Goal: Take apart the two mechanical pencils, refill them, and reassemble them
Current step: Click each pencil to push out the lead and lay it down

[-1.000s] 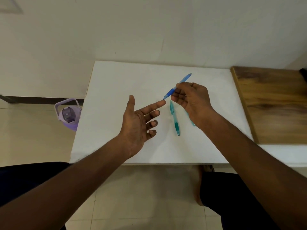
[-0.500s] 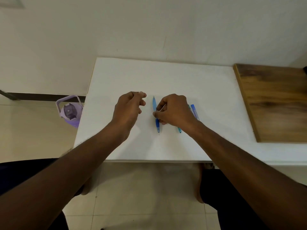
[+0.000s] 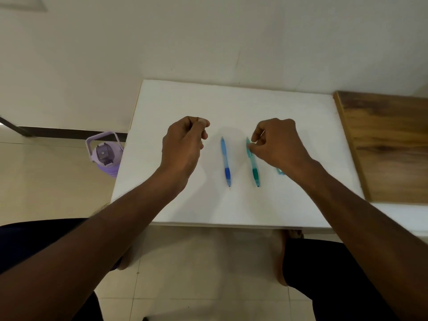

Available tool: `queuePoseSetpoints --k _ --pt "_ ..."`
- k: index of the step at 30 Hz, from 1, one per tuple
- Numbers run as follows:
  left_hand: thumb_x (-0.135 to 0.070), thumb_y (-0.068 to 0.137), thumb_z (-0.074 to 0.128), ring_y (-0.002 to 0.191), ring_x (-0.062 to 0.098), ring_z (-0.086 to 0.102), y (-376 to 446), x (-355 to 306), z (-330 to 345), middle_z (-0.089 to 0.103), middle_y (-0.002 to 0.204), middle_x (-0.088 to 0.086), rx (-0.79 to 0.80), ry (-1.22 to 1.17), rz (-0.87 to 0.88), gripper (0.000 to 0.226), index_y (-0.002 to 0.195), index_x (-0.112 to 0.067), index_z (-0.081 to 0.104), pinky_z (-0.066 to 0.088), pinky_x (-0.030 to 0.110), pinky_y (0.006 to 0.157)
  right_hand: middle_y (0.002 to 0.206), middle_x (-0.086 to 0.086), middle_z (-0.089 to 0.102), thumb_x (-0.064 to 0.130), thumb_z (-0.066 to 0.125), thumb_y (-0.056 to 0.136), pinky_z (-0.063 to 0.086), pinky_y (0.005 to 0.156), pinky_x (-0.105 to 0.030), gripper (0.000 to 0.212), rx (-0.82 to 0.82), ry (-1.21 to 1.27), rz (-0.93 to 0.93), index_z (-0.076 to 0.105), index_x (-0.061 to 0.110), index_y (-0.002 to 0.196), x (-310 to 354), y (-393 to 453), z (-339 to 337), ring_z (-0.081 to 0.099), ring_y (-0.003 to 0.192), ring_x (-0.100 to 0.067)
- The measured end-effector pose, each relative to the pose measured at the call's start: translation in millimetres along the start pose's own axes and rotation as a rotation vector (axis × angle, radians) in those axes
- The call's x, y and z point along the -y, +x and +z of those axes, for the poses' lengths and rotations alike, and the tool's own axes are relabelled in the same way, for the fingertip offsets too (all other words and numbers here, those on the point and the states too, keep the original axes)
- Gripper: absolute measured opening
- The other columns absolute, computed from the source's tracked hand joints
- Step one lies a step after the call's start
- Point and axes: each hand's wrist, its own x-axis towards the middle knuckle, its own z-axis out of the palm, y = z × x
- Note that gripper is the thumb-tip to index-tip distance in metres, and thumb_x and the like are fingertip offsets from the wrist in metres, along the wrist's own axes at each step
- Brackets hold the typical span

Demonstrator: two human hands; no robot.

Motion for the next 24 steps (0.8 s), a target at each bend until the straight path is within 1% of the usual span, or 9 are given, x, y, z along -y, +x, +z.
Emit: queuePoseSetpoints --k 3,9,11,14,17,19,20,22,24 --pt "-0.031 0.102 0.056 0.072 0.008 0.060 -1.3 -2.3 2.9 0.067 0.076 -0.012 0.010 0.031 0.053 0.020 0.098 -0.023 0.074 0.049 0.028 0.071 0.098 -0.002 0.068 0.049 0.085 0.083 0.043 0.077 -0.024 0.034 0.098 -0.116 0.057 0.068 0.021 0.096 -8.1 -1.8 13.9 0.061 0.087 -0.014" --pt "-0.033 0.105 0.055 0.077 0.010 0.062 -3.5 0.6 10.3 0.069 0.084 -0.009 0.094 0.141 0.067 0.023 0.105 -0.020 0.074 0.048 0.026 0.071 0.100 -0.002 0.070 0.044 0.086 0.083 0.049 0.074 -0.024 0.040 0.127 -0.067 0.079 0.067 0.020 0.107 -6.1 -1.5 27.1 0.067 0.083 -0.014" --pt "-0.035 0.106 0.054 0.080 0.012 0.064 -3.0 4.2 11.6 0.070 0.089 -0.009 0.136 0.178 0.019 0.024 0.108 -0.021 0.073 0.048 0.026 0.070 0.093 0.000 0.076 0.032 0.085 0.086 0.060 0.077 -0.024 0.040 0.141 0.172 0.105 0.066 0.019 0.119 -1.8 1.2 19.7 0.076 0.077 -0.014" --pt "-0.040 0.106 0.053 0.089 0.014 0.067 1.6 8.3 10.3 0.071 0.097 -0.008 0.168 0.273 -0.024 0.026 0.113 -0.021 0.070 0.049 0.024 0.069 0.085 -0.001 0.079 0.013 0.073 0.095 0.066 0.073 -0.028 0.037 0.158 0.747 0.162 0.062 0.023 0.129 12.6 1.6 5.1 0.080 0.075 -0.017" --pt "-0.046 0.104 0.056 0.104 0.013 0.064 6.8 17.1 -1.3 0.068 0.117 -0.007 0.258 0.799 0.226 0.031 0.125 -0.025 0.063 0.051 0.023 0.080 0.096 -0.010 0.073 0.000 0.064 0.099 0.067 0.080 -0.040 0.051 0.201 1.067 0.089 0.056 0.035 0.136 26.1 -0.2 0.5 0.079 0.082 -0.024" --pt "-0.049 0.101 0.059 0.128 0.021 0.053 5.9 29.6 -8.0 0.056 0.143 0.001 0.300 1.184 0.391 0.050 0.143 -0.025 0.050 0.051 0.034 0.098 0.103 -0.015 0.063 -0.007 0.060 0.099 0.066 0.083 -0.044 0.062 0.230 1.186 0.028 0.052 0.038 0.141 32.1 -2.6 0.9 0.076 0.077 -0.023" --pt "-0.051 0.100 0.059 0.141 0.026 0.043 3.8 36.1 -9.4 0.042 0.157 0.006 0.328 1.297 0.392 0.062 0.152 -0.024 0.040 0.047 0.040 0.108 0.103 -0.016 0.059 -0.009 0.058 0.100 0.065 0.083 -0.044 0.063 0.228 1.233 0.010 0.051 0.038 0.142 34.4 -3.3 1.2 0.074 0.074 -0.023" --pt "-0.053 0.103 0.053 0.159 0.035 0.016 -0.9 48.1 -10.4 0.008 0.173 0.009 0.408 1.401 0.319 0.078 0.164 -0.023 0.015 0.030 0.050 0.124 0.097 -0.015 0.059 -0.012 0.051 0.101 0.065 0.079 -0.043 0.058 0.213 1.366 0.025 0.053 0.032 0.139 39.8 -4.5 0.2 0.071 0.070 -0.022" --pt "-0.052 0.108 0.039 0.162 0.036 -0.009 -4.9 57.4 -10.2 -0.020 0.174 0.008 0.470 1.451 0.285 0.081 0.167 -0.021 -0.007 0.013 0.054 0.130 0.087 -0.011 0.059 -0.010 0.040 0.101 0.059 0.068 -0.036 0.047 0.226 1.574 0.082 0.058 0.022 0.129 41.9 -6.8 -2.4 0.063 0.064 -0.020"
